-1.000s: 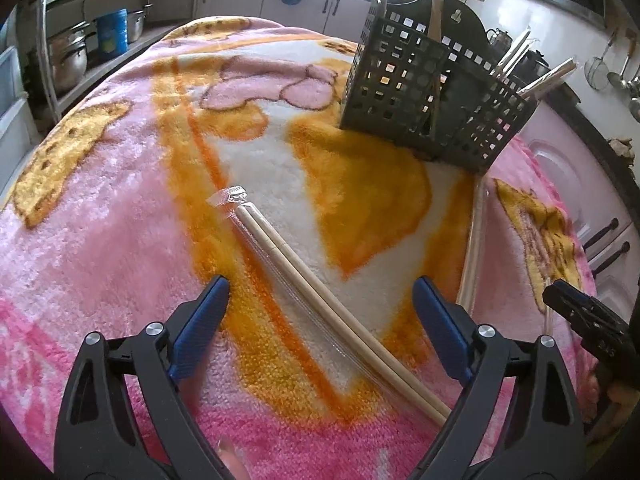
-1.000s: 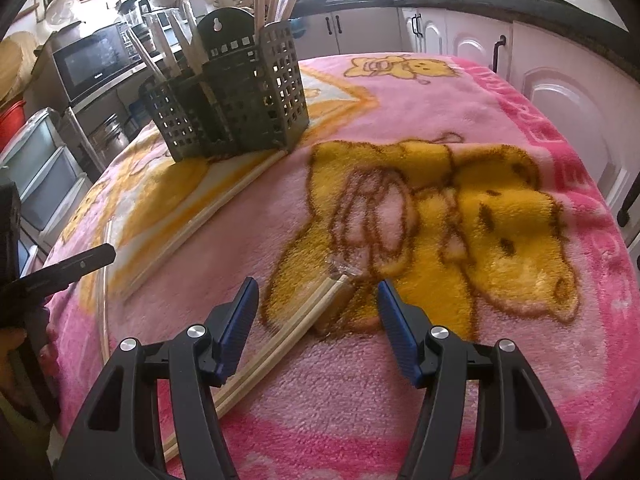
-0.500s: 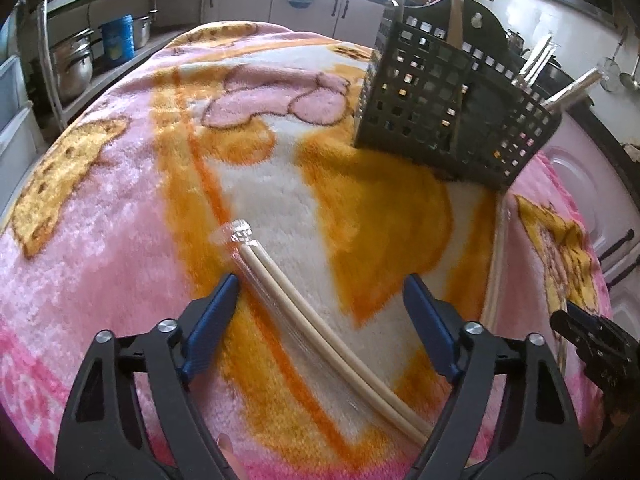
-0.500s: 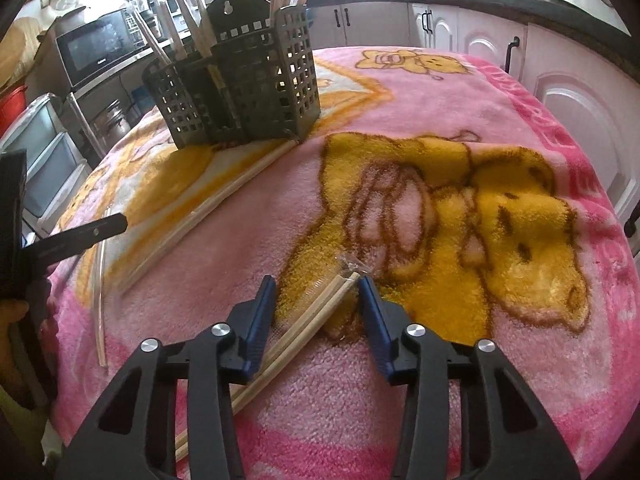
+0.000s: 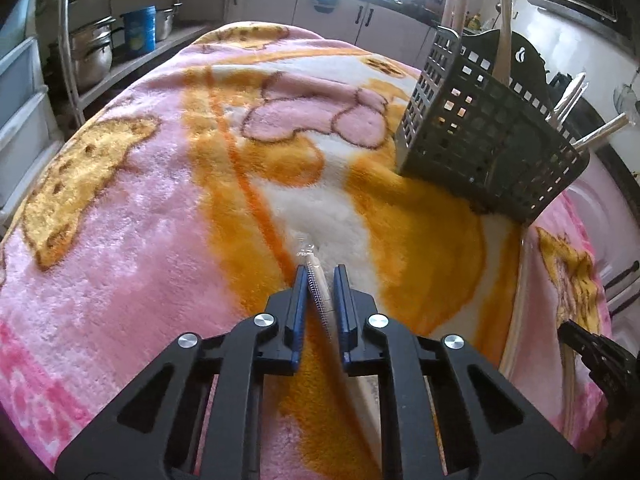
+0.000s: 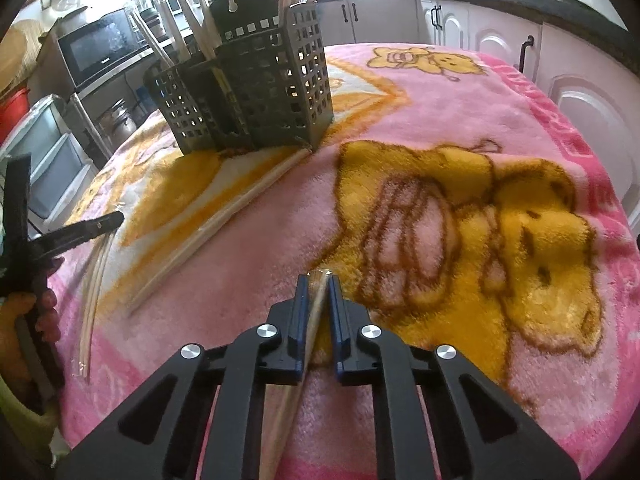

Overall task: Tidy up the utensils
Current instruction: 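Close the left gripper on one wrapped wooden chopstick, then lift the chopstick with the left gripper and carry it above the caddy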

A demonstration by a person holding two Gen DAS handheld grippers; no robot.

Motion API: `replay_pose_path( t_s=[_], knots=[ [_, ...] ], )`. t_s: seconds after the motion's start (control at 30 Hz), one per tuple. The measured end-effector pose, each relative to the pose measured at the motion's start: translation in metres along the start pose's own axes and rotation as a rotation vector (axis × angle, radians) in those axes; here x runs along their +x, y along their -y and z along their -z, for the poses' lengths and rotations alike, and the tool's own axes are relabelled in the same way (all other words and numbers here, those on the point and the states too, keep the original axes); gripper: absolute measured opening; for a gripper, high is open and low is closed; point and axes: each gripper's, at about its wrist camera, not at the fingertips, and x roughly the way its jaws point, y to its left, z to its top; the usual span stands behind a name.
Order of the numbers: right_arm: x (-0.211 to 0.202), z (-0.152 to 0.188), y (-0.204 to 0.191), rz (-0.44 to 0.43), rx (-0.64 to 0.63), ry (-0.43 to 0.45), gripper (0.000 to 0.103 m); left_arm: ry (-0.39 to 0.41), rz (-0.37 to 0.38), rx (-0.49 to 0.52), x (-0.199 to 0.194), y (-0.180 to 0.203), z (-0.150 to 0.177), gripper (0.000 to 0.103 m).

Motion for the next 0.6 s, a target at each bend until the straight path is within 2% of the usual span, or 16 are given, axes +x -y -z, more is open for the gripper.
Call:
replay_pose_path(
  t_s=[0.27,0.6],
  knots=[
    [0.0,-0.017,-0.009,-0.064,0.013,-0.017,0.008,0.006,0.057,-0.02,-0.01,-0.005,-0.002,0.002],
    [-0.026,-0.046,-0.034,-0.094,-0.061,0.066,0.006,0.07,0.127,-0.009,-0.044,-0.004,-0.015,0.001]
  ],
)
